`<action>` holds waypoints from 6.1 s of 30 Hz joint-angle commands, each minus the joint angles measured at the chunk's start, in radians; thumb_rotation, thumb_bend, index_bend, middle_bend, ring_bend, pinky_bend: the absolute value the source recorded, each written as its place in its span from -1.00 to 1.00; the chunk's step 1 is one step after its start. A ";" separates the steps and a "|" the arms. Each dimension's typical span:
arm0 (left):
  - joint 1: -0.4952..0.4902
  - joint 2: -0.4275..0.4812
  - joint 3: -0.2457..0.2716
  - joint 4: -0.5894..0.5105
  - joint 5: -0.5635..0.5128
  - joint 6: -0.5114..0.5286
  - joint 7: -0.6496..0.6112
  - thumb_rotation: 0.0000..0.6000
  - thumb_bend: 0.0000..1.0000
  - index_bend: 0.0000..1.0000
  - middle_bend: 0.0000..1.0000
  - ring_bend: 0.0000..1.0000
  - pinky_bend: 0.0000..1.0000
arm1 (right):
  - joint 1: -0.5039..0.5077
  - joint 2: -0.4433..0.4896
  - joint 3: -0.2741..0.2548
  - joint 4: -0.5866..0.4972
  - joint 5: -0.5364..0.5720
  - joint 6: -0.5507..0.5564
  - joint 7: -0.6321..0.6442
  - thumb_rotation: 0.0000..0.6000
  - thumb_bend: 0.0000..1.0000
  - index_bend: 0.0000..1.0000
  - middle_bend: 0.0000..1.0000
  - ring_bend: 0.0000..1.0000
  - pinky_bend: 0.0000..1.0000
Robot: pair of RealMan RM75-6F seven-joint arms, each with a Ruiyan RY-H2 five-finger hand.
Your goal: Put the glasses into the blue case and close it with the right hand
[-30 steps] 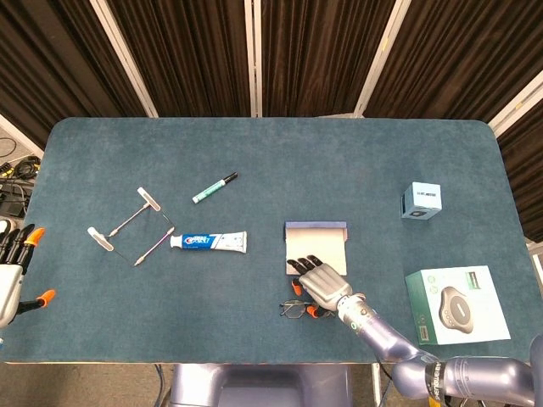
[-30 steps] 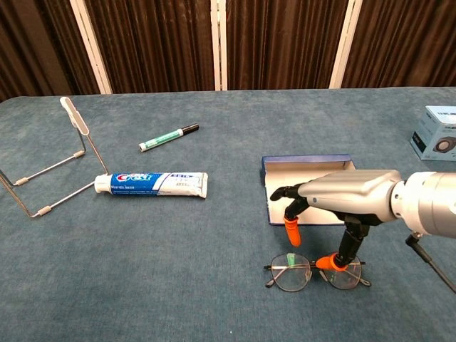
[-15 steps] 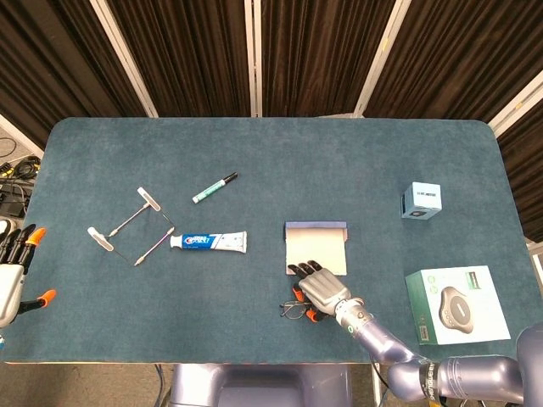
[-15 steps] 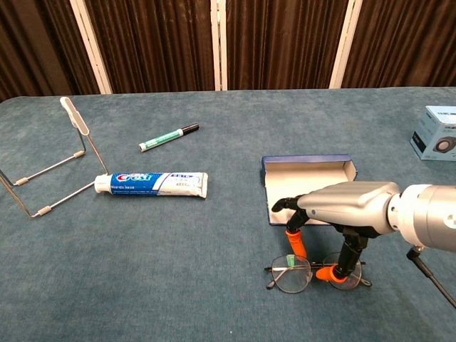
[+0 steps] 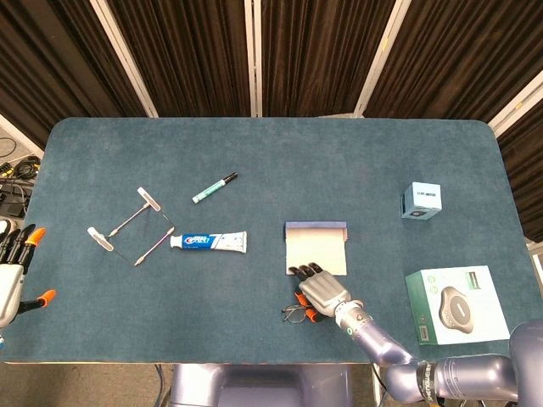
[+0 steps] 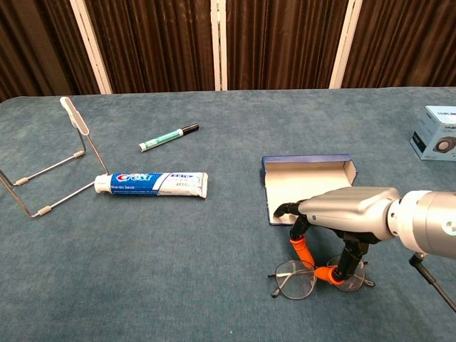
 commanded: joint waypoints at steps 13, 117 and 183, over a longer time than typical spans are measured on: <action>-0.005 0.002 -0.003 0.003 -0.014 -0.009 -0.006 1.00 -1.00 -1.00 -1.00 -1.00 -1.00 | 0.012 0.051 0.075 0.004 -0.054 0.021 0.106 1.00 -0.24 0.23 -1.00 -1.00 -1.00; -0.041 0.009 -0.032 0.038 -0.122 -0.081 -0.060 1.00 -1.00 -1.00 -1.00 -1.00 -1.00 | 0.069 -0.132 0.194 0.519 -0.170 0.006 0.193 1.00 -0.83 -0.72 -1.00 -1.00 -1.00; -0.031 0.001 -0.014 0.011 -0.083 -0.052 -0.016 1.00 -1.00 -1.00 -1.00 -1.00 -1.00 | -0.100 -0.148 0.071 0.472 -0.396 0.058 0.210 1.00 -0.16 -0.27 -1.00 -1.00 -1.00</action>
